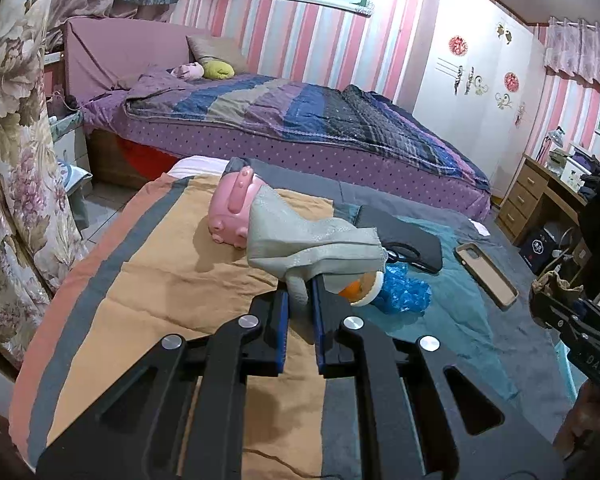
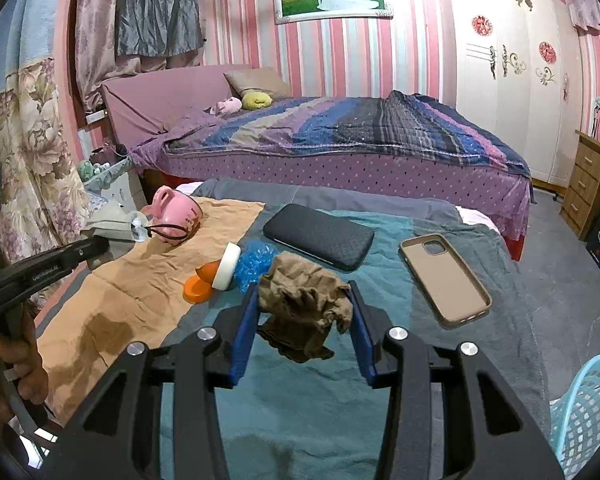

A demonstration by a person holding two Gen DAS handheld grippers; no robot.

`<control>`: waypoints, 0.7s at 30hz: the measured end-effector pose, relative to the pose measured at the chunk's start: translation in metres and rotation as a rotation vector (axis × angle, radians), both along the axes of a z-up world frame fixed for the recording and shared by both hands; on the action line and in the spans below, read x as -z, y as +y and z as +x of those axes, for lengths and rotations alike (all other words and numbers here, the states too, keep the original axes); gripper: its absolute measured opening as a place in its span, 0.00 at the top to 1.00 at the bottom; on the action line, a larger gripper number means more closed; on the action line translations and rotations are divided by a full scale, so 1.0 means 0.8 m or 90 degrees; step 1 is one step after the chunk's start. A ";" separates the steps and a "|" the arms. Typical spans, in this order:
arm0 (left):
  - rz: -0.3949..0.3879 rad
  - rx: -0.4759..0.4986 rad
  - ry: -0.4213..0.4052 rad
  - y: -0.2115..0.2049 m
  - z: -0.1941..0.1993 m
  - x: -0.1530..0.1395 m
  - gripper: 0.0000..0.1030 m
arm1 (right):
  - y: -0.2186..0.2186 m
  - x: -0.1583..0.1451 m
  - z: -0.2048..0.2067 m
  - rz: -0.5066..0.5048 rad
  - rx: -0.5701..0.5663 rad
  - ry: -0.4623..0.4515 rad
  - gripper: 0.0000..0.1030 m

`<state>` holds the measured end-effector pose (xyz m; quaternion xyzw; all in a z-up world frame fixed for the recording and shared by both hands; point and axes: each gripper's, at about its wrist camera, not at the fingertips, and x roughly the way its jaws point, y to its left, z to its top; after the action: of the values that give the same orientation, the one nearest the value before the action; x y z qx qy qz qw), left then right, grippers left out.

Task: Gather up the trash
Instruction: 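Lift and carry the grey cloth and brown glove with both tools to the basket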

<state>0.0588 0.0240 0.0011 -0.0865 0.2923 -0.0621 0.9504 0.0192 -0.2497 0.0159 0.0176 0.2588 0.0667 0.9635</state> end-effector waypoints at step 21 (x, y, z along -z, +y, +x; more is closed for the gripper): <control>-0.001 0.057 -0.029 -0.051 -0.021 -0.019 0.91 | -0.074 -0.044 -0.068 0.013 0.072 -0.071 0.59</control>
<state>0.0421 -0.0170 0.0162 -0.0730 0.2742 -0.1065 0.9530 -0.0356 -0.3088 0.0509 0.0379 0.2026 0.0157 0.9784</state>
